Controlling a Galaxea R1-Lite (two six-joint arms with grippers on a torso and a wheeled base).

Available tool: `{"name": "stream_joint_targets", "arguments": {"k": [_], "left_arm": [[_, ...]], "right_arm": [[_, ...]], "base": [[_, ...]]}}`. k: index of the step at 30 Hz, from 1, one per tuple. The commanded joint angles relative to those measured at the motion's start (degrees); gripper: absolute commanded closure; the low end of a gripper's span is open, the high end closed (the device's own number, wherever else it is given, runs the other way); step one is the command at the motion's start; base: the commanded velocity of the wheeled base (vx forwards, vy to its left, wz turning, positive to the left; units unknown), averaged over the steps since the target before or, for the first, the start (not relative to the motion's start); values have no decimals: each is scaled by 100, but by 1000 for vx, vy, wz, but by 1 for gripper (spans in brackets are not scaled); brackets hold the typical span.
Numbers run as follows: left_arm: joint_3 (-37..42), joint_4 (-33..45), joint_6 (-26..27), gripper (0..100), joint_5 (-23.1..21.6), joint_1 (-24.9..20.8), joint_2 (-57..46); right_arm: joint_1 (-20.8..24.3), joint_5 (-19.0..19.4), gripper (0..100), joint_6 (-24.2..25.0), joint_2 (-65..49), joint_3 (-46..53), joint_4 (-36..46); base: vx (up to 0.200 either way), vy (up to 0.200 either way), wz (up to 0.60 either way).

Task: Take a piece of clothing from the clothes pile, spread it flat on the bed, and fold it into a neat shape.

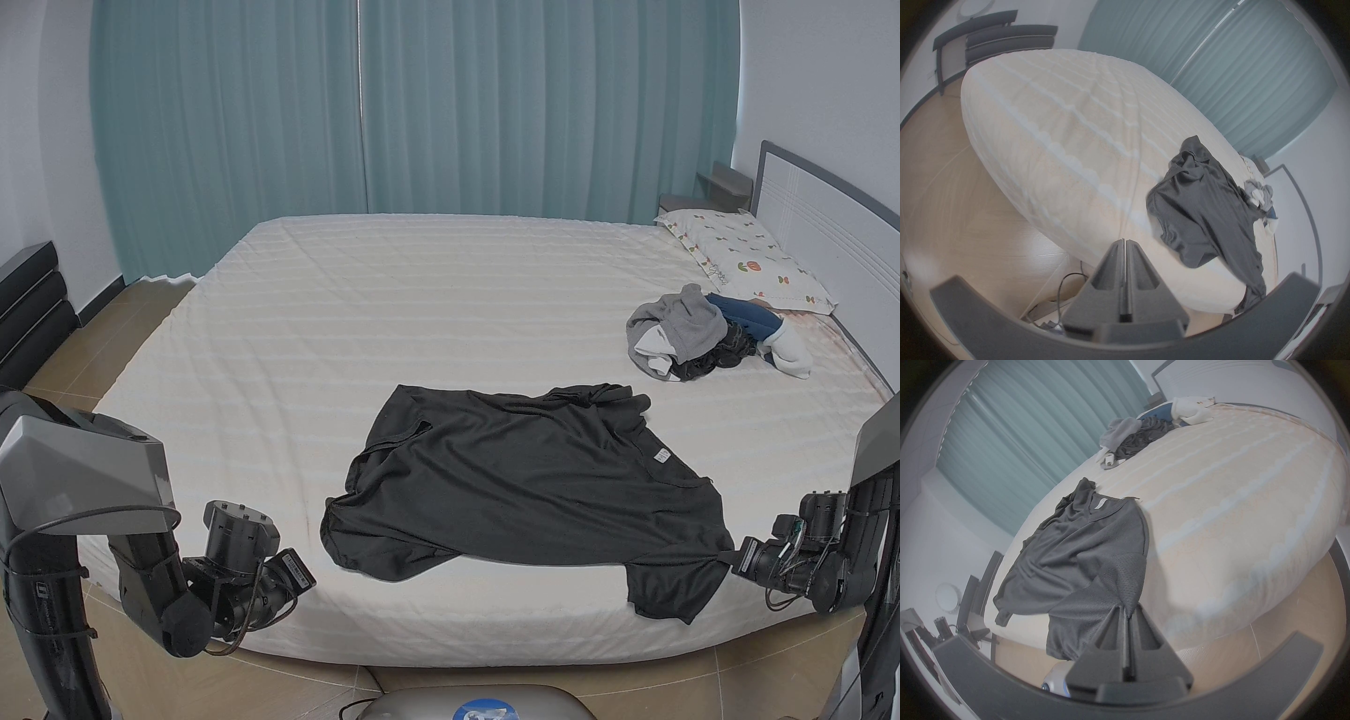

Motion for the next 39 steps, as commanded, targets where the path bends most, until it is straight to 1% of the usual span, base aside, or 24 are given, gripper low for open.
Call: {"name": "stream_joint_targets", "arguments": {"k": [1, 3, 7, 10, 11, 12, 13, 15, 17, 19, 22, 23, 25, 29, 36, 39], "left_arm": [[291, 0, 259, 100, -16, 6, -323], [309, -9, 295, 100, -24, -12, -358], [124, -18, 171, 100, -77, -38, -270], [-219, -18, -233, 100, -174, -56, -86], [-254, -18, -277, 100, -218, -56, -86], [-324, -18, -391, 100, -411, -65, -59], [-342, -18, -417, 100, -561, -65, -42], [-359, -18, -409, 100, -666, -82, -24], [-412, -18, -391, 100, -684, -91, -7], [-482, -9, -373, 100, -675, -109, 20], [-640, 17, -365, 100, -684, -267, 90], [-737, 52, -356, 100, -684, -302, 99], [-887, 96, -259, 100, -684, -381, 169], [-1080, 219, 136, 100, -613, -504, 301], [-1344, 395, 136, 100, -596, -627, 512], [-1423, 395, 119, 100, -473, -601, 617]], "right_arm": [[-212, 234, 100, -206, -277, 129, 66], [-221, 270, 100, -206, -294, 120, 66], [-221, 296, 100, -197, -75, 32, 40], [-212, 296, 100, -179, 154, -56, -22], [-221, 296, 100, -179, 163, -56, -30], [-212, 340, 100, -162, 163, -74, -22], [-212, 375, 100, -135, 154, -74, -22], [-212, 463, 100, -109, 136, -56, -22], [-212, 560, 100, -91, 136, -38, -22], [-203, 577, 100, -74, 145, -47, -22], [-168, 577, 100, -30, 154, -12, -39], [-160, 586, 0, 5, 154, -12, -48], [-142, 612, 0, 111, 145, -12, -57], [-168, 727, 0, 313, 154, -47, -118], [-151, 744, 0, 383, 180, -56, -162], [-151, 744, 0, 383, 189, -74, -162]], "base": [[0, 0, 0], [0, 0, 0], [0, 0, 0], [0, 0, 0], [0, 0, 0], [0, 0, 0], [0, 0, 0], [0, 0, 0], [0, 0, 0], [0, 0, 0], [0, 0, 0], [0, 0, 0], [0, 0, 0], [0, 0, 0], [0, 0, 0], [0, 0, 0]]}}
